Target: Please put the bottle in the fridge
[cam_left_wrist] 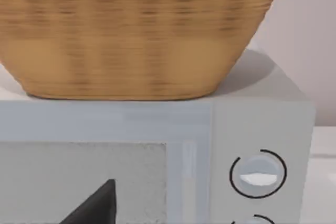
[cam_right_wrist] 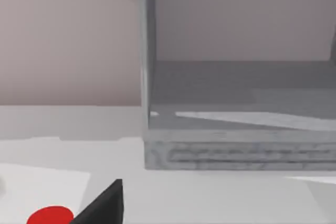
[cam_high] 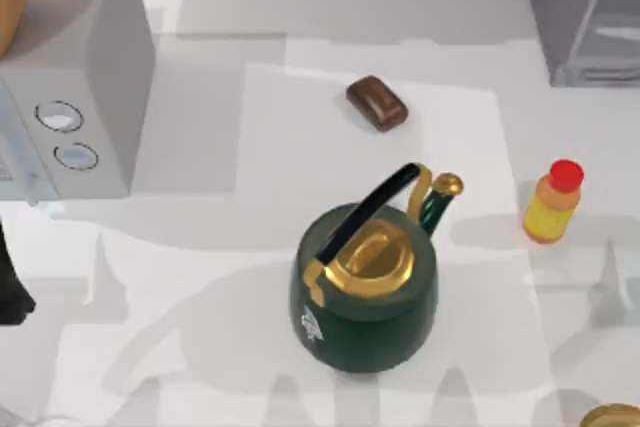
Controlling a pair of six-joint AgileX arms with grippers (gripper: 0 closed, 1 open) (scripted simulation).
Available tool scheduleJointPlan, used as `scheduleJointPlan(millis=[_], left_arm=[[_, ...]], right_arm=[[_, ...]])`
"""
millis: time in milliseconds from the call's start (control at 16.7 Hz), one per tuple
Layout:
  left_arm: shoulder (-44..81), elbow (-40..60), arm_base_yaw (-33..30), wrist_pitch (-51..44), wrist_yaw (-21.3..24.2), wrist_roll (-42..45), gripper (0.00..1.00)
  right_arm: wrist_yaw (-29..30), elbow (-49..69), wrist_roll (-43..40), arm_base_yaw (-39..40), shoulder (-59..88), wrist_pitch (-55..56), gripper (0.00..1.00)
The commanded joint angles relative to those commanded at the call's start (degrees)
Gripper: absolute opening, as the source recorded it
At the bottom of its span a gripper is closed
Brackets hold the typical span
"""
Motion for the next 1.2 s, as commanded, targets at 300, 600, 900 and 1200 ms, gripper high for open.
scheduleJointPlan(millis=[300, 600, 900, 1200], left_arm=[[0.0, 0.0, 0.0, 0.0, 0.0, 0.0, 1.00], [0.0, 0.0, 0.0, 0.0, 0.0, 0.0, 1.00], [0.0, 0.0, 0.0, 0.0, 0.0, 0.0, 1.00], [0.0, 0.0, 0.0, 0.0, 0.0, 0.0, 1.00]], right_arm=[[-2.6, 1.3, -3.4, -2.2, 3.4, -1.2, 1.00], [-13.6, 6.7, -18.8, -11.6, 18.4, -6.3, 1.00], [-28.6, 14.9, -41.0, -24.3, 39.9, -13.8, 1.00], [-44.6, 24.7, -65.2, -37.3, 63.6, -22.8, 1.00]])
